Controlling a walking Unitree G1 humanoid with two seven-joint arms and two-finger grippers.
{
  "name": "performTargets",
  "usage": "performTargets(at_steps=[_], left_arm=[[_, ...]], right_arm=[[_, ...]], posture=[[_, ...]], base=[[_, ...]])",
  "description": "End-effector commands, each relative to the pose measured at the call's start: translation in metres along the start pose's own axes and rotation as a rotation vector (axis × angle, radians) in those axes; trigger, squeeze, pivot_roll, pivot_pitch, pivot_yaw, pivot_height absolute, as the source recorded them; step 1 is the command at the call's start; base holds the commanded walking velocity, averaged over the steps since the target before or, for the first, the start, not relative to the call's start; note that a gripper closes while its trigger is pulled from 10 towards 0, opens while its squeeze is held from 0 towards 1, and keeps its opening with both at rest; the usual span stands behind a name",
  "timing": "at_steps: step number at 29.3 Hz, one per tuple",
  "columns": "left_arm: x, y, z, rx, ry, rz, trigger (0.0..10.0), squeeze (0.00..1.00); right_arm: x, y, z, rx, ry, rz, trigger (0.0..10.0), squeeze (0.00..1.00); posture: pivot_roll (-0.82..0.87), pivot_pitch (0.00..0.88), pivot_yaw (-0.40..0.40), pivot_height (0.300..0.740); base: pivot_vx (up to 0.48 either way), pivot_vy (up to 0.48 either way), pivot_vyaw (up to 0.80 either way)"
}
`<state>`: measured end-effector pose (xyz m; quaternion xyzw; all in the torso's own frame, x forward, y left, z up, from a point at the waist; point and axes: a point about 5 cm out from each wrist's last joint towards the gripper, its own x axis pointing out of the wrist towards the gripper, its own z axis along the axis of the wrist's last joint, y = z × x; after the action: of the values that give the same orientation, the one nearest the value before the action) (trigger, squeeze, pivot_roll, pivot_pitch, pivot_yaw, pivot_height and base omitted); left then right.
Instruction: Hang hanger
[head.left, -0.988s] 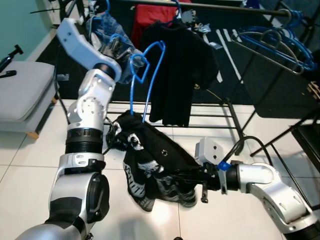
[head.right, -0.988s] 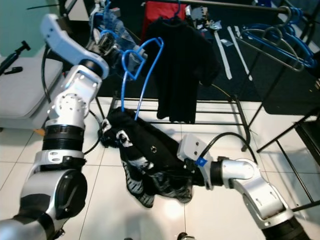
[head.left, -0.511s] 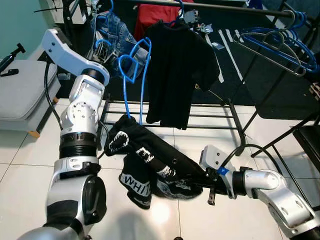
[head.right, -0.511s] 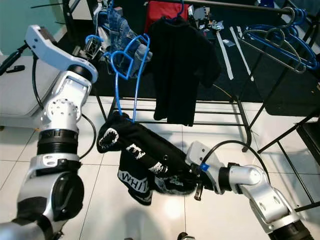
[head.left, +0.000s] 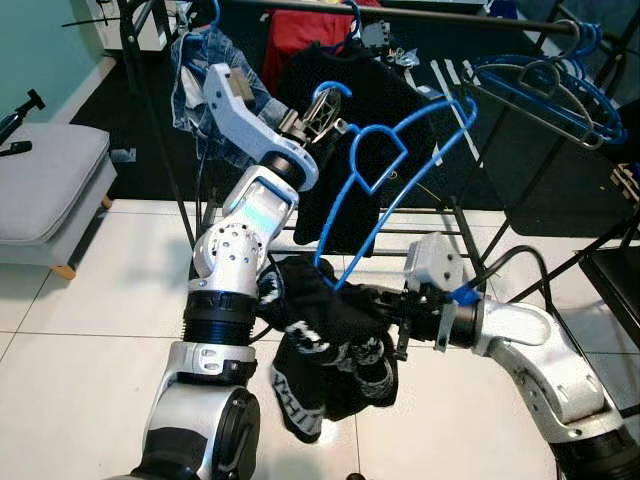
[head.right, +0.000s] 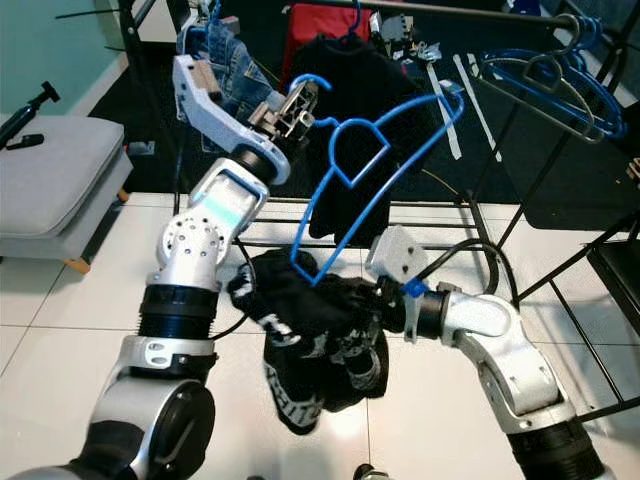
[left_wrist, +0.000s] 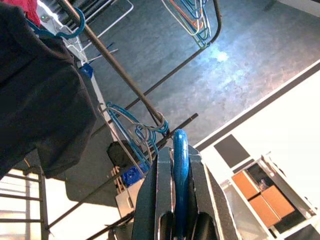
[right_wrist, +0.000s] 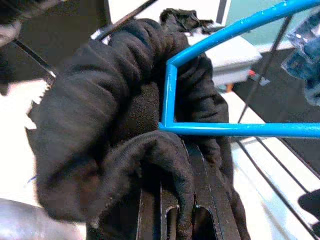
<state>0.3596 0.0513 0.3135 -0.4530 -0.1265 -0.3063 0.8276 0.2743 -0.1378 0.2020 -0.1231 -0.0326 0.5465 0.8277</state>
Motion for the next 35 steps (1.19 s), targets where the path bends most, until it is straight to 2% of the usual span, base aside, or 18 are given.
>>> performTargets(at_steps=[1,7,8,10,12,13,15,19,22,26,27,28,29,30,31,33,34,35], left_arm=[[-0.002,-0.017,-0.042,-0.153,0.048,-0.032,10.0,0.0],[0.0,-0.02,-0.042,-0.177,0.032,-0.027,10.0,0.0],[0.005,-0.022,-0.039,-0.23,-0.011,0.008,10.0,0.0],[0.005,-0.022,-0.039,-0.23,-0.011,0.008,10.0,0.0],[0.003,-0.029,-0.049,-0.248,0.025,-0.022,10.0,0.0],[0.003,-0.029,-0.049,-0.248,0.025,-0.022,10.0,0.0],[-0.002,-0.033,-0.058,-0.24,0.062,-0.053,10.0,0.0],[-0.002,-0.033,-0.058,-0.24,0.062,-0.053,10.0,0.0],[-0.004,-0.035,-0.064,-0.216,0.084,-0.061,10.0,0.0],[-0.004,-0.037,-0.068,-0.198,0.095,-0.072,10.0,0.0],[-0.005,-0.04,-0.07,-0.157,0.105,-0.098,10.0,0.0],[-0.005,-0.04,-0.07,-0.157,0.105,-0.098,10.0,0.0],[-0.005,-0.042,-0.068,-0.105,0.103,-0.12,10.0,0.0],[-0.005,-0.042,-0.068,-0.105,0.103,-0.12,10.0,0.0],[-0.004,-0.04,-0.063,-0.058,0.089,-0.131,10.0,0.0],[-0.004,-0.04,-0.063,-0.058,0.089,-0.131,10.0,0.0],[-0.003,-0.034,-0.048,0.024,0.043,-0.124,10.0,0.0],[-0.003,-0.034,-0.048,0.024,0.043,-0.124,10.0,0.0]], right_arm=[[0.01,0.01,0.015,-0.033,-0.057,0.078,0.0,0.0],[0.014,0.017,0.013,-0.037,-0.037,0.119,0.0,0.0],[0.024,0.028,0.019,-0.061,-0.055,0.165,0.0,0.0],[0.024,0.028,0.019,-0.061,-0.055,0.165,0.0,0.0],[0.029,0.026,0.051,-0.062,-0.226,0.148,0.0,0.0],[0.029,0.026,0.051,-0.062,-0.226,0.148,0.0,0.0],[0.023,0.022,0.074,-0.06,-0.347,0.145,0.0,0.0],[0.023,0.022,0.074,-0.06,-0.347,0.145,0.0,0.0],[0.014,0.02,0.092,-0.05,-0.452,0.153,0.0,0.0],[0.011,0.02,0.097,-0.044,-0.485,0.157,0.0,0.0],[0.012,0.018,0.081,-0.084,-0.353,0.144,0.0,0.0],[0.012,0.018,0.081,-0.084,-0.353,0.144,0.0,0.0],[0.01,0.018,0.058,-0.092,-0.19,0.139,0.0,0.0],[0.01,0.018,0.058,-0.092,-0.19,0.139,0.0,0.0],[0.004,0.017,0.033,-0.1,-0.015,0.131,0.0,0.0],[0.004,0.017,0.033,-0.1,-0.015,0.131,0.0,0.0],[-0.012,0.014,0.001,-0.093,0.215,0.098,0.0,0.0],[-0.012,0.014,0.001,-0.093,0.215,0.098,0.0,0.0]], posture=[[0.0,0.186,-0.014,0.74],[0.0,0.186,-0.015,0.74],[0.0,0.188,-0.016,0.74],[0.0,0.188,-0.016,0.74],[0.0,0.187,-0.014,0.74],[0.0,0.187,-0.014,0.74],[0.0,0.188,-0.014,0.74],[0.0,0.188,-0.014,0.74],[0.0,0.185,-0.016,0.74],[0.0,0.184,-0.016,0.74],[0.0,0.183,-0.015,0.74],[0.0,0.183,-0.015,0.74],[0.0,0.181,-0.016,0.74],[0.0,0.181,-0.016,0.74],[0.0,0.182,-0.017,0.74],[0.0,0.182,-0.017,0.74],[0.0,0.178,-0.015,0.74],[0.0,0.178,-0.015,0.74]], base=[[0.0,0.0,0.0],[0.0,0.0,0.0],[0.0,0.0,0.0],[0.0,0.0,0.0],[0.0,0.0,0.0],[0.0,0.0,0.0],[0.0,0.0,0.0],[0.0,0.0,0.0],[0.0,0.0,0.0],[0.0,0.0,0.0],[0.0,0.0,0.0],[0.0,0.0,0.0],[0.0,0.0,0.0],[0.0,0.0,0.0],[0.0,0.0,0.0],[0.0,0.0,0.0],[0.0,0.0,0.0],[0.0,0.0,0.0]])
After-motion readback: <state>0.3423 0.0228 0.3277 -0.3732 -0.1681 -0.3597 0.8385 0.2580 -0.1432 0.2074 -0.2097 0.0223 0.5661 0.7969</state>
